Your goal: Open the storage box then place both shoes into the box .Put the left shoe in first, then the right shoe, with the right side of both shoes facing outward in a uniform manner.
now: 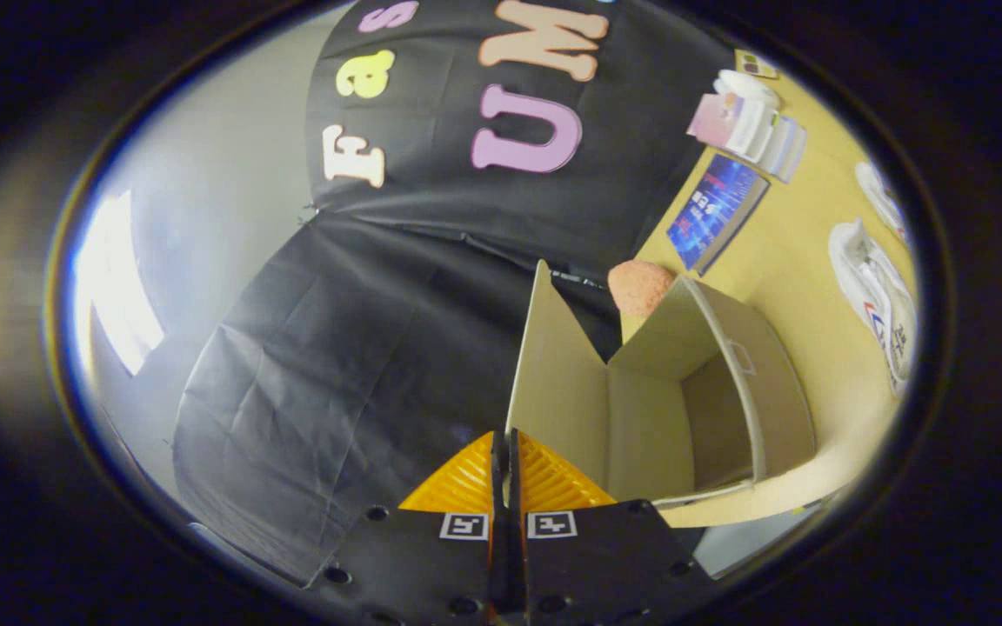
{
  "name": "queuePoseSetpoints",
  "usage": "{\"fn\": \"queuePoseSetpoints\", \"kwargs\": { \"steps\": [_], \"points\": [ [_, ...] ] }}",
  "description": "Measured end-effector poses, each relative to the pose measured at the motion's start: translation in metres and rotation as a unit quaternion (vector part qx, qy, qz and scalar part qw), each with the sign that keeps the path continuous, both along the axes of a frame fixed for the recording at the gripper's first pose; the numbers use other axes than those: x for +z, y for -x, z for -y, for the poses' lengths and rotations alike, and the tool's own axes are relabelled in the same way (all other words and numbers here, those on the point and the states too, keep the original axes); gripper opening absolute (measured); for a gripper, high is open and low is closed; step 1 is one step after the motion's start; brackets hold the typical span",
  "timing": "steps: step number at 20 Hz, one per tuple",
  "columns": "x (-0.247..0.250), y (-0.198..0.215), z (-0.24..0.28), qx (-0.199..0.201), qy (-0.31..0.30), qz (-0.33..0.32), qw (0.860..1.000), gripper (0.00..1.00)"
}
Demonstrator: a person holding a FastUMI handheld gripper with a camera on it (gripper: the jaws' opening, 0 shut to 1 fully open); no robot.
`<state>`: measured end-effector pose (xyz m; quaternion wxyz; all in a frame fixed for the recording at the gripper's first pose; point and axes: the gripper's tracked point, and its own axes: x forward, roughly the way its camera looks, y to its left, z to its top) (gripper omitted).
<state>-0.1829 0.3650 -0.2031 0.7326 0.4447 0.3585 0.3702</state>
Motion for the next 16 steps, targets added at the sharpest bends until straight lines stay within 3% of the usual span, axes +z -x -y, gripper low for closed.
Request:
{"fn": "queuePoseSetpoints", "kwargs": {
  "steps": [10,16],
  "points": [
    [0.011,0.043,-0.123,0.124,0.03,0.047,0.991,0.02],
    [-0.001,0.057,-0.147,0.144,0.029,0.019,0.989,0.03]
  ]
}}
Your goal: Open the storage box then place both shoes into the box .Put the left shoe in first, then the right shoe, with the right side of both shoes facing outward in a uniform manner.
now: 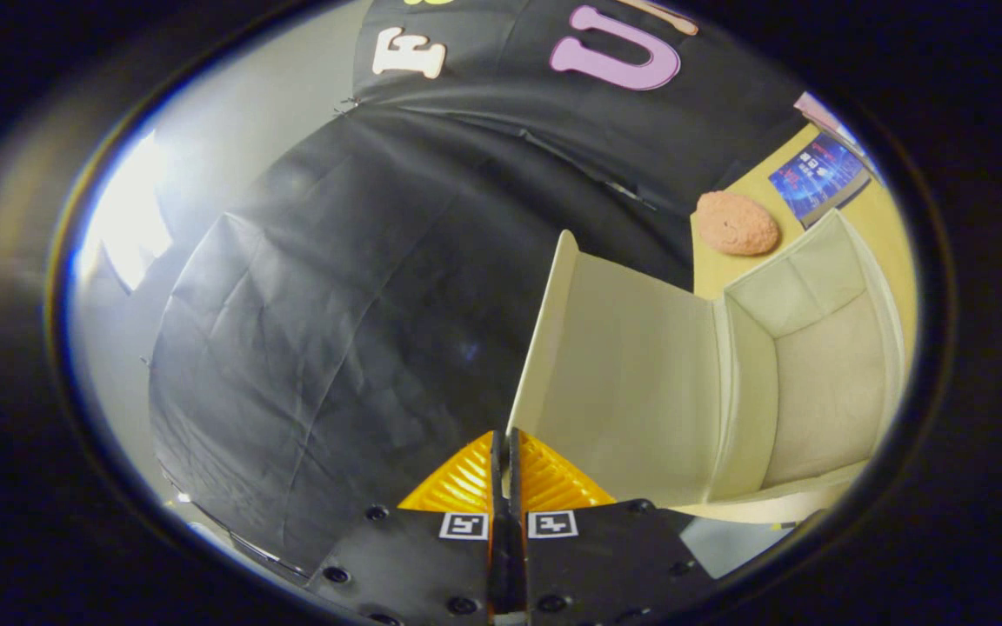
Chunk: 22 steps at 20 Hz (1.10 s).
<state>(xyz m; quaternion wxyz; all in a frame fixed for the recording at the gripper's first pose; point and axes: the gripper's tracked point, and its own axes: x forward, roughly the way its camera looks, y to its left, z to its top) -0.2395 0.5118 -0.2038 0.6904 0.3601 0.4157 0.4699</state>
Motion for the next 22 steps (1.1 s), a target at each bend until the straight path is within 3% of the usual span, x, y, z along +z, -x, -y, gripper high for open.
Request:
{"fn": "queuePoseSetpoints", "kwargs": {
  "steps": [1,6,11,17,22],
  "points": [
    [0.003,0.0,0.002,-0.001,-0.002,-0.007,1.0,0.03],
    [-0.003,-0.004,0.002,-0.002,-0.004,-0.012,1.0,0.5],
    [-0.017,-0.02,0.034,-0.025,0.044,0.028,0.998,0.98],
    [-0.019,-0.046,0.104,-0.072,0.097,0.072,0.99,0.98],
    [-0.054,-0.085,0.22,-0.146,0.221,0.136,0.955,0.99]
  ]
}}
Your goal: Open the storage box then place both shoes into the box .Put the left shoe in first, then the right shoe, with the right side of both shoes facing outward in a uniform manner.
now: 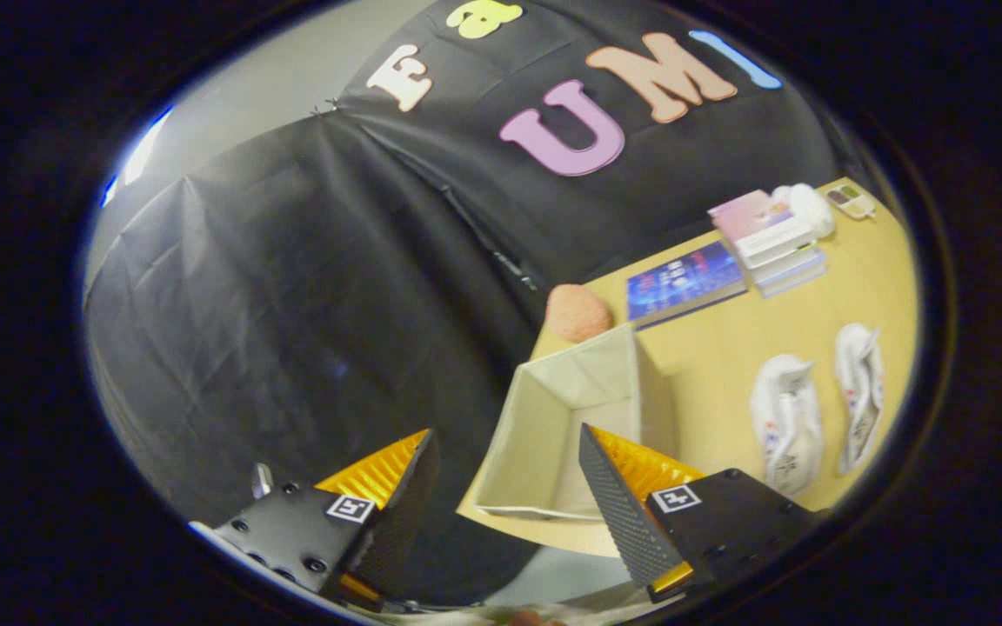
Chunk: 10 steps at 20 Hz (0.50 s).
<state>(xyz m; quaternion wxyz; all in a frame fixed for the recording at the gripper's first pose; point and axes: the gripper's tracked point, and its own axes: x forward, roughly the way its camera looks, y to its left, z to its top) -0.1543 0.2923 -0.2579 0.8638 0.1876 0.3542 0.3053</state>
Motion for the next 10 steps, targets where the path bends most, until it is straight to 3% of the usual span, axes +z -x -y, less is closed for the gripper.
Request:
{"fn": "queuePoseSetpoints", "kwargs": {
  "steps": [7,10],
  "points": [
    [-0.076,-0.019,0.158,-0.104,0.153,-0.008,0.983,0.99],
    [-0.125,-0.03,0.187,-0.11,0.219,-0.029,0.969,1.0]
  ]
}}
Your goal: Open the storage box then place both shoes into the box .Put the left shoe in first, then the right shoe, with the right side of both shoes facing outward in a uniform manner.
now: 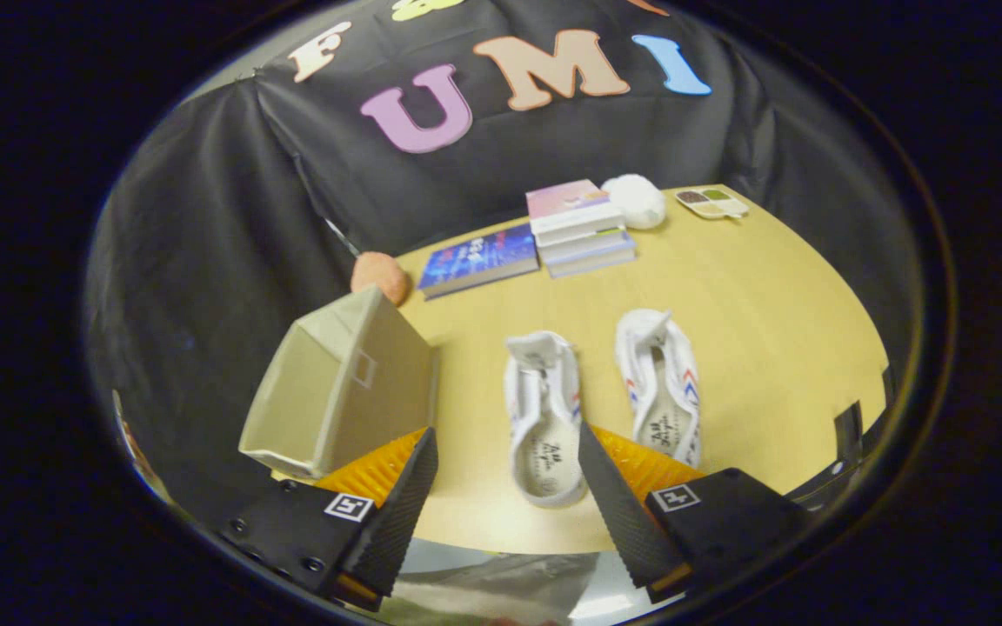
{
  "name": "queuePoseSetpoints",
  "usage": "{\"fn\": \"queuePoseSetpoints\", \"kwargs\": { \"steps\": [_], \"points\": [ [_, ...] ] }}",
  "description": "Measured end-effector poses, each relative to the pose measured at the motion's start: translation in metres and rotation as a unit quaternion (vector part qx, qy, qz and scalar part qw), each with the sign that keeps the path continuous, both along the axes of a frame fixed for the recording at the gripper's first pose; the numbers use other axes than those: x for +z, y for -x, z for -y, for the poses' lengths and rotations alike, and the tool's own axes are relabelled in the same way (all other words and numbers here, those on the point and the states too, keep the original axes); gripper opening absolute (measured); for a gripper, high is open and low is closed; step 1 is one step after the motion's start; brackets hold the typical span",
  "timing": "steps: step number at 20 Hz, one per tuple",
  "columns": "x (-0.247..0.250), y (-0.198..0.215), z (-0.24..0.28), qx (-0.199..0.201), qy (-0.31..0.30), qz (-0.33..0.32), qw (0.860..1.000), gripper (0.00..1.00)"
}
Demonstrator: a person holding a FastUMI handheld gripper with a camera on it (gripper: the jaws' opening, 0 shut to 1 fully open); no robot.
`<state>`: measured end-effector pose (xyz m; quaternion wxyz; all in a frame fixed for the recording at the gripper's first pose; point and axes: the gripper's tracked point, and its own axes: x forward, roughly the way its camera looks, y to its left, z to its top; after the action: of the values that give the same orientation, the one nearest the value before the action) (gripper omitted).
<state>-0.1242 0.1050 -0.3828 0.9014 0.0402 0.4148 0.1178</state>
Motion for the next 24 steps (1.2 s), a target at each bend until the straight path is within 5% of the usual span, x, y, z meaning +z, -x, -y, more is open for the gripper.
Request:
{"fn": "queuePoseSetpoints", "kwargs": {
  "steps": [5,13,24],
  "points": [
    [-0.043,-0.023,0.023,0.03,0.076,-0.018,0.996,0.98],
    [-0.095,-0.071,0.028,0.039,0.124,-0.065,0.989,0.77],
    [-0.122,-0.103,0.006,-0.005,0.06,-0.141,0.988,0.39]
  ]
}}
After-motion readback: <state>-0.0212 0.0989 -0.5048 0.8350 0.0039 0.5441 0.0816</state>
